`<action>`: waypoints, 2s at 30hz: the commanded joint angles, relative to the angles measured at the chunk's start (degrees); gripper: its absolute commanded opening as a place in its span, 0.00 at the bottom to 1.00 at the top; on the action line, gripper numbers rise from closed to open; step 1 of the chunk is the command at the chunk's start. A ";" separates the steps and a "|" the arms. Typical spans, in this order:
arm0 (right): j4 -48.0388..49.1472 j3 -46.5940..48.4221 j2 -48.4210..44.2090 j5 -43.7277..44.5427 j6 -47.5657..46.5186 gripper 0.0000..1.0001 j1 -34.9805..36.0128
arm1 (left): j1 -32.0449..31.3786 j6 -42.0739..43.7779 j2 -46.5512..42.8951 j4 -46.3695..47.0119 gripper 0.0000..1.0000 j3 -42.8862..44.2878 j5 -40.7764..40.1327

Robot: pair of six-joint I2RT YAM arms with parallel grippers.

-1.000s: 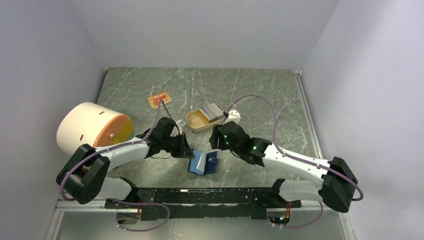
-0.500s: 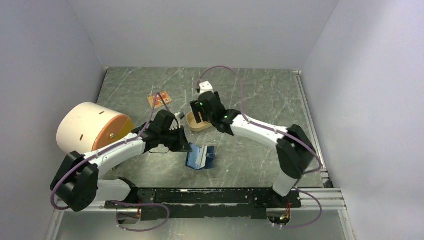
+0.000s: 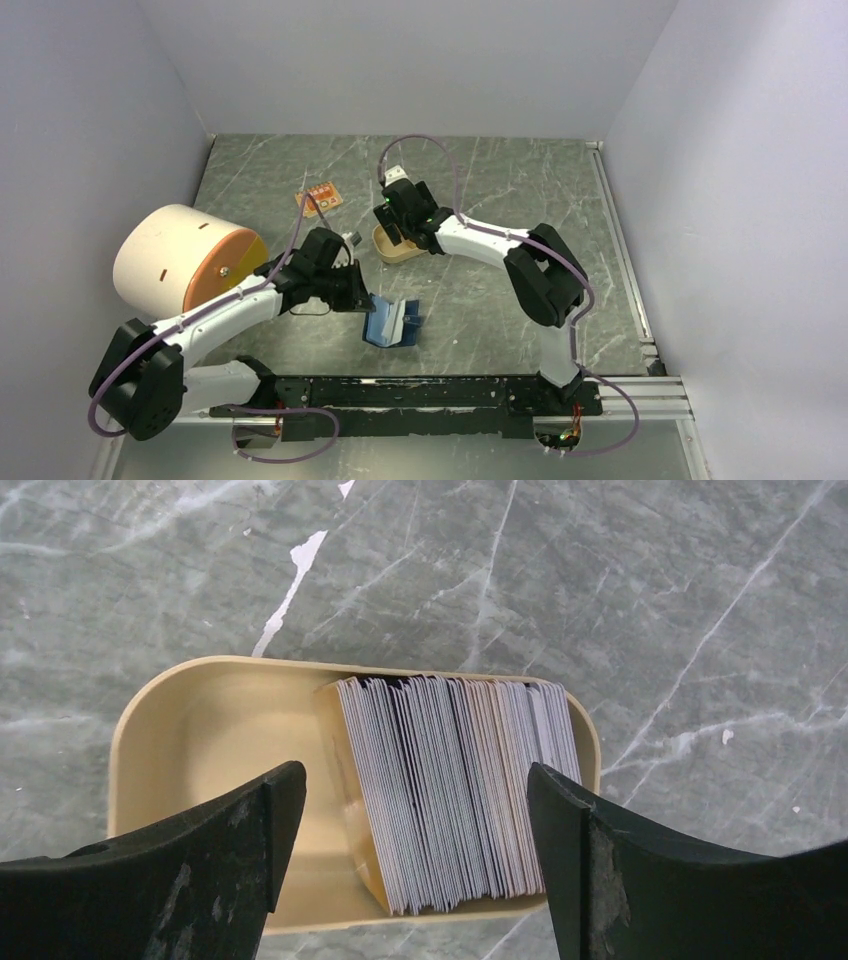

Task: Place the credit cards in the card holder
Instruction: Pick up the credit card from the storage box.

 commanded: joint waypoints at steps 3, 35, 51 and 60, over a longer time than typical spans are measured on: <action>-0.63 2.54 4.48 2.98 -2.15 0.85 -0.28 | -0.37 -1.99 -2.48 1.09 0.09 -3.14 -0.02; 1.06 -0.44 0.56 11.44 -0.96 0.53 -1.01 | -0.36 -2.82 -1.67 3.78 0.09 -4.75 0.18; 0.65 -0.84 -1.24 7.11 1.09 0.23 -1.37 | -0.39 -3.53 -1.18 4.80 0.09 -5.24 0.04; 0.21 -2.15 -4.29 1.78 3.63 0.03 -1.59 | -0.35 -3.54 -0.04 5.54 0.09 -4.93 0.16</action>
